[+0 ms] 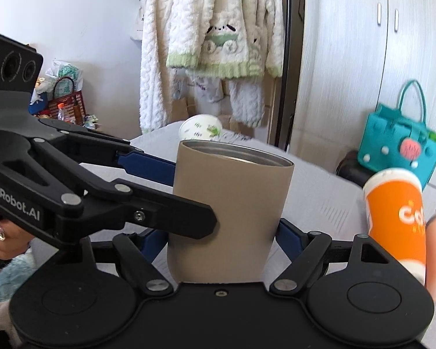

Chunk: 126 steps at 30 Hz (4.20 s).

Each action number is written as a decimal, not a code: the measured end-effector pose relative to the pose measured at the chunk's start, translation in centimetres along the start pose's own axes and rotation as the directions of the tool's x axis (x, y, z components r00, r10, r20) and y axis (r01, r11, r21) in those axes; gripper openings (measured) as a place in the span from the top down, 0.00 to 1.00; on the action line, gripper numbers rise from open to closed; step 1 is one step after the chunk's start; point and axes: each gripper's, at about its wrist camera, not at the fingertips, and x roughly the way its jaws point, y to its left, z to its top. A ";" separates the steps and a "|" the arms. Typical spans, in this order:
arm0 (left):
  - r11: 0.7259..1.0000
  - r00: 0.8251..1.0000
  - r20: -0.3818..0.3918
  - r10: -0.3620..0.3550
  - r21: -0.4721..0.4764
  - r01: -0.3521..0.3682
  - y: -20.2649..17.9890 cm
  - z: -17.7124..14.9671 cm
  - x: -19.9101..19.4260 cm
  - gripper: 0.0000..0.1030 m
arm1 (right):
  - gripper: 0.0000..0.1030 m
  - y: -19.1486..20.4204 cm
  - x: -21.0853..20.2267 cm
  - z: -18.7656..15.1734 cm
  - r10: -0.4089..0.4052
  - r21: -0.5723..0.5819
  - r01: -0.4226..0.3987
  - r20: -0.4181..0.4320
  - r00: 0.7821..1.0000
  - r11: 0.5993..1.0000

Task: Flip cup upright

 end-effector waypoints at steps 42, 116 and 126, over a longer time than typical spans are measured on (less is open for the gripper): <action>0.994 0.993 0.047 0.112 -0.002 -0.112 0.0 -0.2 -0.2 0.32 | 0.19 0.5 0.5 -1.1 -0.207 -0.054 0.215 0.121 0.971 0.975; 0.789 0.791 -0.019 0.611 -0.067 -0.611 -3.3 -7.3 -9.8 0.00 | 0.00 8.5 -10.3 -8.0 -0.648 0.377 0.585 0.053 0.760 0.718; 0.794 0.795 -0.005 0.607 -0.040 -0.607 -3.5 -7.4 -10.0 0.00 | 0.00 9.1 -10.3 -7.8 -0.659 0.360 0.602 0.053 0.750 0.713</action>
